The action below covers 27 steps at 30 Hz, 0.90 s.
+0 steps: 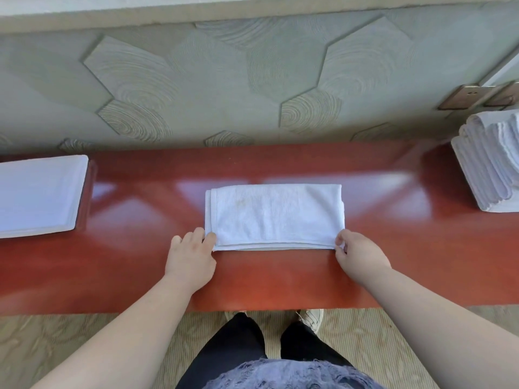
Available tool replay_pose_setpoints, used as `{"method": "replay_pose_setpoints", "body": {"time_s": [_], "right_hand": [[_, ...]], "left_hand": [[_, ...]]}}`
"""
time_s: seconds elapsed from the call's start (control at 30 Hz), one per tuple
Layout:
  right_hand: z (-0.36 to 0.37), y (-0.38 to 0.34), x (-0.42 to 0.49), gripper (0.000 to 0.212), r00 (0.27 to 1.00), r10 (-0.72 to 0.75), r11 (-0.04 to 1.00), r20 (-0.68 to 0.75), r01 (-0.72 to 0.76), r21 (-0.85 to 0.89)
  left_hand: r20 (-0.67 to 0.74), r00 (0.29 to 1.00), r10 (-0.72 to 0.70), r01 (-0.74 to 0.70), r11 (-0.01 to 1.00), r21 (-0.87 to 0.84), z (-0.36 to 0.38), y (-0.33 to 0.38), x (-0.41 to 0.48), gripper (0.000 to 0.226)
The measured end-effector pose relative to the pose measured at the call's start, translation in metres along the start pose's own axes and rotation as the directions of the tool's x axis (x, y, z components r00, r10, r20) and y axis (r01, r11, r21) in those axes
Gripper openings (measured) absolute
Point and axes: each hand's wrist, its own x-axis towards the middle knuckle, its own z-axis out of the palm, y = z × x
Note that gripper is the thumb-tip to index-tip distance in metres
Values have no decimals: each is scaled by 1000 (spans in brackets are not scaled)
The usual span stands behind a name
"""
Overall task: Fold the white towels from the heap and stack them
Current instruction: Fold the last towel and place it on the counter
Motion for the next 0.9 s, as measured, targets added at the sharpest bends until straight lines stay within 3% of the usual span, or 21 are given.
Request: {"method": "replay_pose_setpoints", "body": {"time_s": [0.07, 0.2, 0.27, 0.33, 0.43, 0.5, 0.6, 0.67, 0.77, 0.83, 0.9], "right_hand": [[3, -2, 1, 7, 995, -19, 997, -101, 12, -70], [9, -17, 6, 16, 913, -214, 966, -346, 145, -215], [12, -32, 8, 36, 916, -322, 929, -238, 257, -268], [17, -37, 8, 65, 922, -386, 866, -11, 358, -349], [22, -21, 0, 81, 922, -317, 818, 220, 384, -429], [25, -17, -5, 85, 938, -255, 824, 234, 337, -455], [21, -37, -4, 86, 955, -261, 863, 139, 295, -410], [15, -55, 7, 81, 942, -331, 866, 62, 329, -376], [6, -84, 35, 76, 915, -399, 843, 69, 395, -365], [5, -92, 58, 74, 923, -371, 846, 99, 380, -374], [4, -81, 78, 75, 963, -238, 890, 129, 269, -368]], "left_hand": [[-24, 998, -55, 54, 998, -40, -3, 7, -3, 36], [-107, 990, -96, 86, 992, -95, -10, 26, 6, 39], [-121, 992, -39, 24, 993, -119, -8, 33, 15, 37], [-112, 994, 15, -30, 991, -132, -4, 33, 19, 34], [-130, 985, 112, -124, 988, -87, 0, 26, 18, 41], [-135, 980, 147, -157, 985, -65, 0, 22, 10, 40], [-133, 985, 112, -124, 989, -86, -4, 20, 3, 9], [-127, 991, 49, -66, 989, -135, -12, 27, 19, 31], [-65, 997, 48, -62, 972, -227, -35, 47, 63, 48], [81, 993, 84, -58, 959, -276, -38, 55, 89, 62], [210, 976, 64, -12, 970, -241, -28, 49, 100, 71]]}}
